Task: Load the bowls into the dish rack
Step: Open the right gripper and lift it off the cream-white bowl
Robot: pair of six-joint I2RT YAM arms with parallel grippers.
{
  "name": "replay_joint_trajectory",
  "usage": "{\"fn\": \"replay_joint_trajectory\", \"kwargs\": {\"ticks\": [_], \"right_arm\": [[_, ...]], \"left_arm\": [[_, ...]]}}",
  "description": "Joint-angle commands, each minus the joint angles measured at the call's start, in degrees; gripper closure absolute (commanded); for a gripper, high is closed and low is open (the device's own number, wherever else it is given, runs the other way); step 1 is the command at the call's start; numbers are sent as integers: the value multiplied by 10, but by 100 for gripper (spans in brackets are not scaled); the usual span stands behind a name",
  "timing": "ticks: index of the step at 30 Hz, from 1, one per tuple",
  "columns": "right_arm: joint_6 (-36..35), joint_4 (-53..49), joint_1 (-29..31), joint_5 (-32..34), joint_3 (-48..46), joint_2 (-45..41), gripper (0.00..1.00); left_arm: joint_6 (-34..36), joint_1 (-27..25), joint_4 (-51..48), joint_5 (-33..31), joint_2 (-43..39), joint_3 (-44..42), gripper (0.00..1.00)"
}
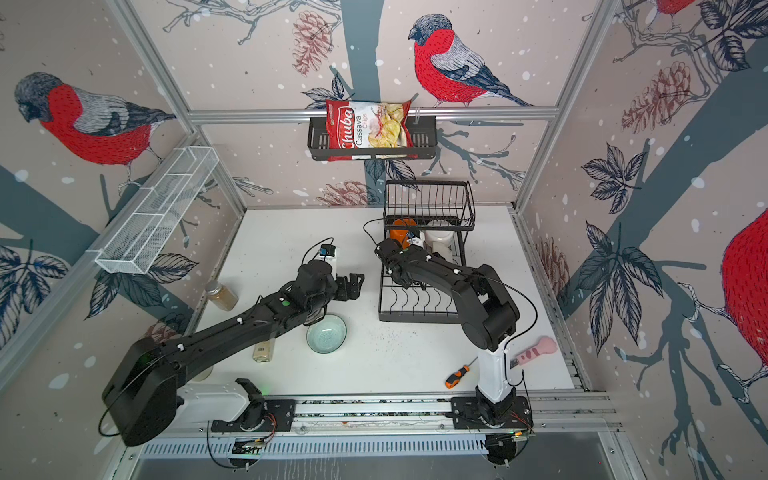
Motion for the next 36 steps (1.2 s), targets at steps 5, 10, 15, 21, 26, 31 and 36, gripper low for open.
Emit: {"fn": "replay_joint_trajectory", "kwargs": {"ticks": [5, 10, 15, 21, 26, 31, 36], "right_arm": [[-27, 69, 23, -29, -33, -64, 31], [-46, 99, 42, -56, -61, -109, 31], [-65, 139, 46, -101, -90, -138, 31], [-74, 164, 40, -122, -115, -131, 30], [-78, 185, 39, -148, -139, -126, 30], [-78, 203, 40, -170, -158, -118, 29], [-83, 224, 43, -182, -177, -116, 28]], "left_arm": [[2, 1, -50, -19, -10, 18, 6], [-6, 1, -81, -27, -21, 20, 6], [-11, 1, -99, -35, -31, 17, 6], [-15, 1, -102, -41, -34, 17, 6], [-17, 1, -105, -44, -31, 18, 6], [-16, 1, -105, -43, -21, 23, 6], [-16, 1, -104, -44, -15, 26, 6]]}}
